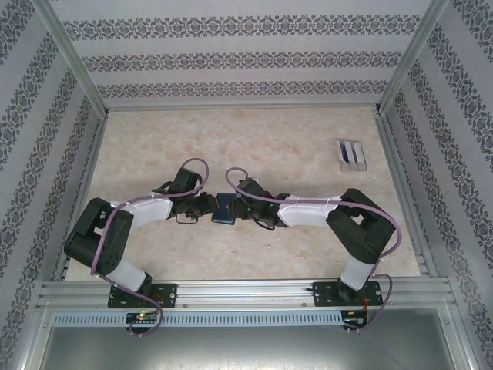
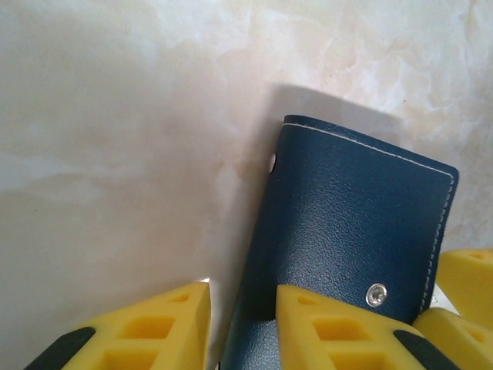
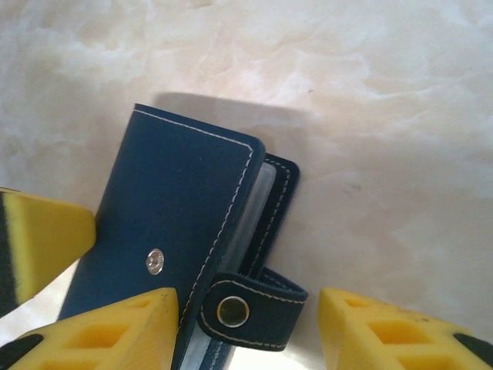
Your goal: Put the credit cards into the card holder
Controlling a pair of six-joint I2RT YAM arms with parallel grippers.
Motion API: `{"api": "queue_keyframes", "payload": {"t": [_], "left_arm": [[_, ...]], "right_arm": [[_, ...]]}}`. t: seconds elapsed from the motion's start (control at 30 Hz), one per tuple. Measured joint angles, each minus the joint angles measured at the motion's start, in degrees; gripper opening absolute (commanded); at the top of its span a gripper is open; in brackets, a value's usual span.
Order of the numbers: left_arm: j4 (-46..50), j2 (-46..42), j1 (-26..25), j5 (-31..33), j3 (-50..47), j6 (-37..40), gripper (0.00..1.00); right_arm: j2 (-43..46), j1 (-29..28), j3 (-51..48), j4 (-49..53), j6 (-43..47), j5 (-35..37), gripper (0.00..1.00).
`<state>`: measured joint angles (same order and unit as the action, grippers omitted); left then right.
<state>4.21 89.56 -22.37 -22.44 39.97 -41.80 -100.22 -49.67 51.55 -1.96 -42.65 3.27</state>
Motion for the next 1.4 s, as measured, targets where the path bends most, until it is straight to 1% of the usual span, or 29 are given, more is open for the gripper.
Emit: {"api": "queue_keyframes", "payload": {"t": [0.13,0.27,0.33,0.37,0.4,0.43,0.57,0.67,0.87,1.0,1.17,1.27,1.4], "left_arm": [[-0.61,1.05,-0.02,-0.66,0.02,0.0,0.31],[-0.72,1.7,-0.17,-0.83,0.57,0.17,0.32],[-0.7,1.99,-0.28,-0.79,0.83,0.24,0.32],[-0.7,2.03,-0.46,-0.52,0.9,0.37,0.32],[-0.7,2.03,-0.63,-0.2,0.94,0.52,0.32],[-0.61,2.08,-0.81,0.13,1.03,0.68,0.32],[-0.13,2.4,-1.05,0.92,1.57,1.03,0.29],[-0.2,2.45,-1.27,1.33,1.57,1.03,0.28],[-0.17,3.34,-1.25,1.18,2.29,1.03,0.28],[-0.28,3.48,-1.25,1.07,2.38,0.85,0.28],[-1.33,3.69,-1.25,0.63,2.05,-0.48,0.24],[-4.02,3.67,-1.22,0.42,0.81,-2.16,0.21],[-7.82,3.63,-1.25,0.26,-0.85,-4.87,0.19]], "right_arm": [[-0.79,0.0,-0.02,0.31,0.63,1.11,0.32],[-0.74,0.02,-0.09,0.5,0.87,2.34,0.2],[-0.52,0.02,-0.24,0.57,1.05,2.54,0.18],[-0.31,0.02,-0.39,0.61,1.2,2.6,0.22],[0.0,0.04,-0.46,0.83,1.33,2.71,0.3],[0.22,0.04,-0.48,0.94,1.36,2.78,0.35],[1.25,0.04,-1.2,0.63,3.96,2.34,0.46],[1.33,0.55,-1.81,0.44,6.54,1.4,0.47],[0.68,2.84,-2.34,0.04,10.16,-1.29,0.46],[-0.66,3.06,-2.25,-0.48,11.41,-1.4,0.47],[-1.7,3.08,-0.9,-0.22,10.95,-0.87,0.49],[-2.69,3.48,0.28,0.07,9.14,0.57,0.45],[-3.48,4.7,1.14,0.07,6.73,1.7,0.38]]}}
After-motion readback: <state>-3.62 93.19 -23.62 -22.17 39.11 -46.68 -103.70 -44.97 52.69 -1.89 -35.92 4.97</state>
